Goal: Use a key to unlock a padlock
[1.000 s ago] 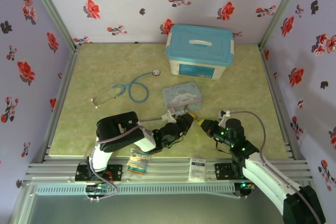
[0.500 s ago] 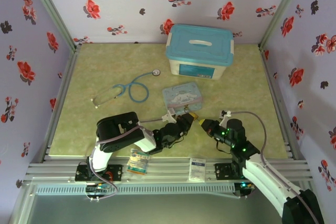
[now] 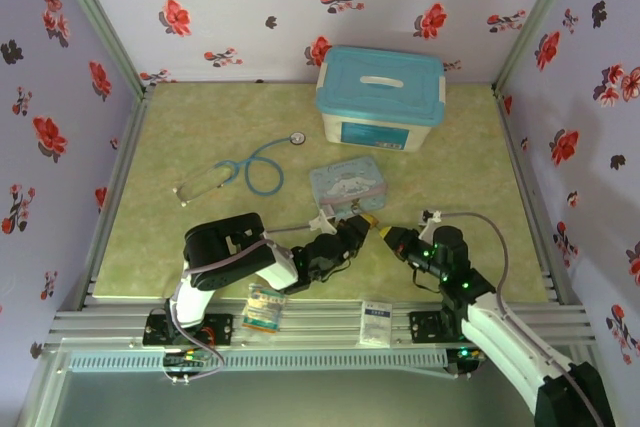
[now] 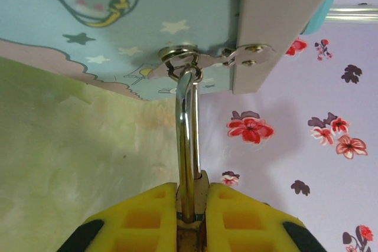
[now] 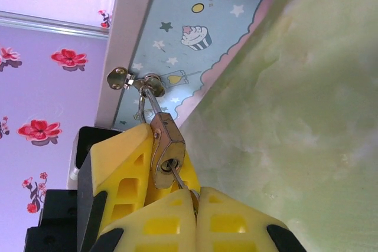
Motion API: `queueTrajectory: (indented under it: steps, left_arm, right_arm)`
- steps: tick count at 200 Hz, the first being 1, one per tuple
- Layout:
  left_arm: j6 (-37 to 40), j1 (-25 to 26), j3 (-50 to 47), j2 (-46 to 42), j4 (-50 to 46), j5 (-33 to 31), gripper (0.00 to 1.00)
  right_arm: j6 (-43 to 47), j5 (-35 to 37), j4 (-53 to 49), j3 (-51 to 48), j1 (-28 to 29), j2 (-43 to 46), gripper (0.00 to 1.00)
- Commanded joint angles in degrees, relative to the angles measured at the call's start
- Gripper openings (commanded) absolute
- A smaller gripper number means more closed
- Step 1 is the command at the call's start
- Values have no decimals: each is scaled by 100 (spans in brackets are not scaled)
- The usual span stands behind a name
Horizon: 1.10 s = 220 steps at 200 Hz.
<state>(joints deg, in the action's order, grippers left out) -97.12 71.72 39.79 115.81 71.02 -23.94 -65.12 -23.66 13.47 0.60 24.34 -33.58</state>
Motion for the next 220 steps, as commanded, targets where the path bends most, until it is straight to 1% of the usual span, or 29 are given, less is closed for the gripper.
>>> queueTrajectory:
  steps: [1, 13, 32, 52, 66, 82, 98, 107, 131, 156, 170, 185, 207, 220]
  left_arm:
    - [202, 160, 90, -47, 456, 690, 0]
    - [252, 153, 90, -87, 456, 699, 0]
    - [218, 158, 101, -90, 456, 742, 0]
    - [104, 155, 188, -92, 476, 836, 0]
    - [73, 174, 250, -190, 482, 902, 0]
    - [210, 162, 321, -347, 465, 1009, 0]
    - [179, 148, 303, -392, 465, 1061, 0]
    - [159, 142, 267, -390, 465, 1056, 0]
    - [95, 157, 231, -343, 475, 1040, 0]
    - [179, 154, 316, -365, 474, 1066, 0]
    - [178, 158, 328, -363, 475, 1070, 0]
    - [184, 137, 321, -343, 473, 1043, 0]
    - [154, 98, 312, -272, 480, 987, 0]
    - [175, 87, 301, -251, 474, 952, 0]
  right_arm:
    - [-228, -382, 659, 159, -8, -148, 0]
    - [-368, -416, 774, 211, -13, -146, 0]
    - [-363, -414, 542, 377, -19, -120, 0]
    - [-379, -456, 604, 371, -73, -183, 0]
    - [-48, -521, 405, 446, -128, -238, 0]
    - [343, -511, 162, 530, -175, -194, 0]
    - [870, -426, -555, 807, -207, -114, 0]
    - [974, -386, -698, 851, -256, -69, 0]
    - [937, -445, -563, 857, -325, -187, 0]
    - [687, -455, 37, 649, -341, -351, 0]
    - [622, -584, 351, 616, -411, -373, 0]
    - [972, -674, -38, 852, -386, -245, 0]
    - [1097, -583, -553, 969, -393, 123, 0]
    - [1038, -638, -497, 947, -391, 100, 0]
